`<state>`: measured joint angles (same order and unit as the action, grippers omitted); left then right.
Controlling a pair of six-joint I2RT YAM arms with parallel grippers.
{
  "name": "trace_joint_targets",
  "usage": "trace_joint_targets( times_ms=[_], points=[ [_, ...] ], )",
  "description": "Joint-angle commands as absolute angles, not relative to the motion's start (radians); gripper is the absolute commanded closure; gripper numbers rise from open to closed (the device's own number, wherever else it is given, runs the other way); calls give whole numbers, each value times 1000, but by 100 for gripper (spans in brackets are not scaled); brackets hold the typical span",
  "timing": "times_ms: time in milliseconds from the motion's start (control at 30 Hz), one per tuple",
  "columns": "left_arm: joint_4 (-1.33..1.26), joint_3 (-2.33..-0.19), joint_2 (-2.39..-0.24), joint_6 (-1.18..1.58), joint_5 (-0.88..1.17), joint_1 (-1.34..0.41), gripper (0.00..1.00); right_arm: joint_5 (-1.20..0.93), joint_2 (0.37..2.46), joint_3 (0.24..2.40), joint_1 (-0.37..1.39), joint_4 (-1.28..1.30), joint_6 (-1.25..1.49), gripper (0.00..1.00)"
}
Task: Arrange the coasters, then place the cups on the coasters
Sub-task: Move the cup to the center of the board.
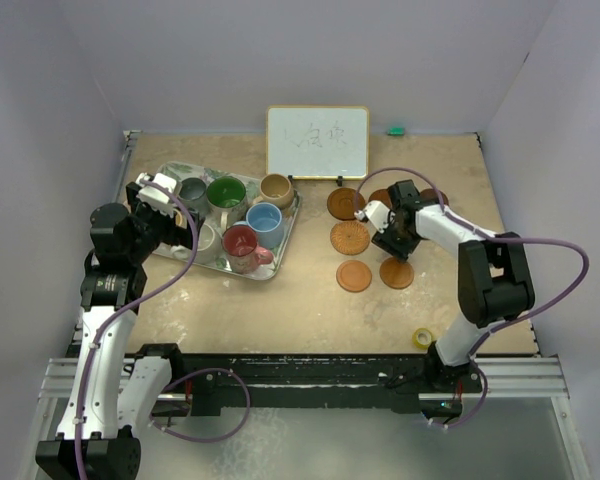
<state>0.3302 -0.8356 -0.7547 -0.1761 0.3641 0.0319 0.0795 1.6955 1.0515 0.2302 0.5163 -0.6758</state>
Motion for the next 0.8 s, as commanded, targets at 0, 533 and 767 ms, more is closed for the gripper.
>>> trace_joint_targets(
  times_ms=[0,533,767],
  points=[
    [287,-831,-744,-186,383,38,2,-3,1622,1115,205,569,-662,44],
    [284,-839,-757,-176,396,38,1,27,1857,1438,-14,558,-465,43],
    [286,-840,-748,-174,395,39,1,87,1988,1532,-32,567,-448,44]
  ],
)
